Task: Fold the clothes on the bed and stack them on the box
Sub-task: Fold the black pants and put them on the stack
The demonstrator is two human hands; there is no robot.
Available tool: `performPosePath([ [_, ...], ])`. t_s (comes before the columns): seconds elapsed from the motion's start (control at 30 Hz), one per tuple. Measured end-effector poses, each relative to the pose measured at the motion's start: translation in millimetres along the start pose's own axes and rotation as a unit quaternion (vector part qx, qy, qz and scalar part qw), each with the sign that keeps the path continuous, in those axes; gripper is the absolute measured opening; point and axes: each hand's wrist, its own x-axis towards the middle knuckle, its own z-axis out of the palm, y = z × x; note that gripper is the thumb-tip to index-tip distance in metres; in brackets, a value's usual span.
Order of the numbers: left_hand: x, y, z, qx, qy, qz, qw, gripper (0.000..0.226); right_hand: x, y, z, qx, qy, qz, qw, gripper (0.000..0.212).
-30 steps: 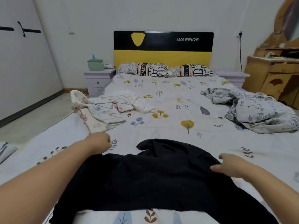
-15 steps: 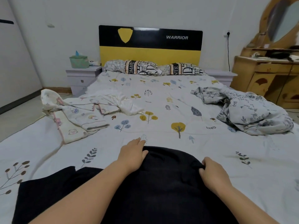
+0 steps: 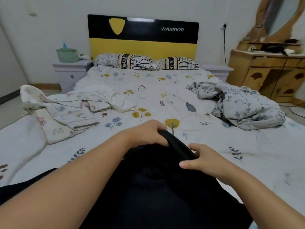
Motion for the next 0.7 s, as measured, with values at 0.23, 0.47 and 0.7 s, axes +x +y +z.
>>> performPosePath([
  [0.23, -25.5, 10.3, -67.0, 0.052, 0.238, -0.013, 0.97, 0.027, -15.4, 7.6, -15.7, -0.154, -0.005, 0.079, 0.985, 0.004],
  [0.47, -63.5, 5.9, -104.7, 0.301, 0.244, -0.059, 0.92, 0.031, -24.2, 4.3, -40.8, -0.206, 0.048, 0.085, 0.974, 0.009],
  [0.7, -98.0, -26.3, -49.4, 0.329, 0.011, -0.125, 0.936, 0.038, -27.8, 10.7, -15.8, -0.27, 0.139, 0.087, 0.949, 0.005],
])
